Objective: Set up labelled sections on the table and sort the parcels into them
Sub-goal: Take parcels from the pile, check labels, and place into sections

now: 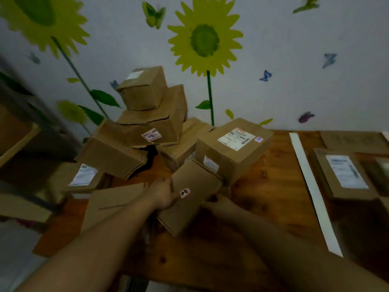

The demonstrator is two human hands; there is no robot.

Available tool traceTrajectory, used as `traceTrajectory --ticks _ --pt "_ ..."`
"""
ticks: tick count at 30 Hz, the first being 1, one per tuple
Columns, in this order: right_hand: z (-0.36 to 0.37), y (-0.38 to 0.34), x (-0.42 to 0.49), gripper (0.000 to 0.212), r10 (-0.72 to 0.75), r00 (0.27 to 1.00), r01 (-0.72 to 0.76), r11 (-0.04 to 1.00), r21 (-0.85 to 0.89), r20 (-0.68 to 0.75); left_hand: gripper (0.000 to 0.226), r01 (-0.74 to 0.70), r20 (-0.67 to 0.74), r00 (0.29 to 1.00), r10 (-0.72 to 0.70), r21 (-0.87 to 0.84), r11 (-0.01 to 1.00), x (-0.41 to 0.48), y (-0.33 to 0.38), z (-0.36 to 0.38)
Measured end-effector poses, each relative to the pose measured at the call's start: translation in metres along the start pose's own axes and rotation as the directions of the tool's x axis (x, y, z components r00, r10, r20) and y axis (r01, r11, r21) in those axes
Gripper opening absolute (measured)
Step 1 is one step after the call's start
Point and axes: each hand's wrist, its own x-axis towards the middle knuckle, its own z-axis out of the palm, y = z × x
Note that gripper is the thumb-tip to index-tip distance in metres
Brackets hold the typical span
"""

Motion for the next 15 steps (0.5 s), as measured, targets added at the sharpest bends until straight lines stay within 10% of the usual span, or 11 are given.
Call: traceTrajectory --ticks 15 --pt "-0.025 -0.05 -0.06 0.044 -0.222 0.927 0.201 0.974 -0.1 -0.303 0.037 -0.069 -0.109 0.994 -0.011 -0.699 0.711 -0.053 0.008 -0.036"
